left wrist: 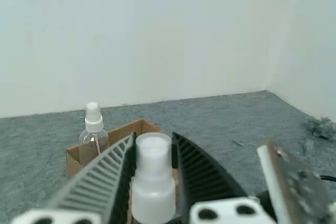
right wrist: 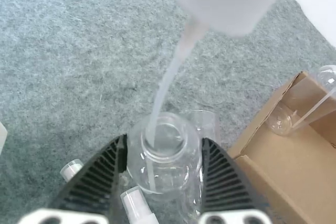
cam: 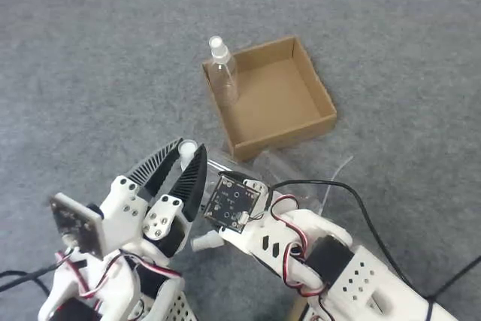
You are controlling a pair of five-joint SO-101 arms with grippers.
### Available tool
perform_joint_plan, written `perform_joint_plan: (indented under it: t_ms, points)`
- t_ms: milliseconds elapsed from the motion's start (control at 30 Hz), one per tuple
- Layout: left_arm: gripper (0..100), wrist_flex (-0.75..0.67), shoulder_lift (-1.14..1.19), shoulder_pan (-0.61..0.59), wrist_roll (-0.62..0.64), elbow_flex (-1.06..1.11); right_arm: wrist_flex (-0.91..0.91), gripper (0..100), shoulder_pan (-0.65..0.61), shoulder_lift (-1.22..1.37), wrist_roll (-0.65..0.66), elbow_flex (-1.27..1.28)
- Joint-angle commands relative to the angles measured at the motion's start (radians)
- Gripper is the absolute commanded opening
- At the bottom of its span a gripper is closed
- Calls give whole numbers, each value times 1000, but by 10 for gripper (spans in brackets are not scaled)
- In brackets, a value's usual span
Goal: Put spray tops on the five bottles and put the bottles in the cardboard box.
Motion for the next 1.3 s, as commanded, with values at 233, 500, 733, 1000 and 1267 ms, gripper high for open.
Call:
perform_joint_plan:
  t_ms: [233,500,733,1000,1267]
  points:
    - [12,9,-15,-26,-57,13,-31,17,50,-18,-5,-17]
    - [12,25,-17,-21,-23,79,-31,17,61,-21,-5,-17]
    - [12,17,-17,-25,-23,120,-31,17,58,-21,0,-17]
    - [12,21,-17,-25,-23,122,-31,17,58,-21,32,-17]
    - [12,17,-17,-26,-25,148,-31,17,58,-21,37,-17]
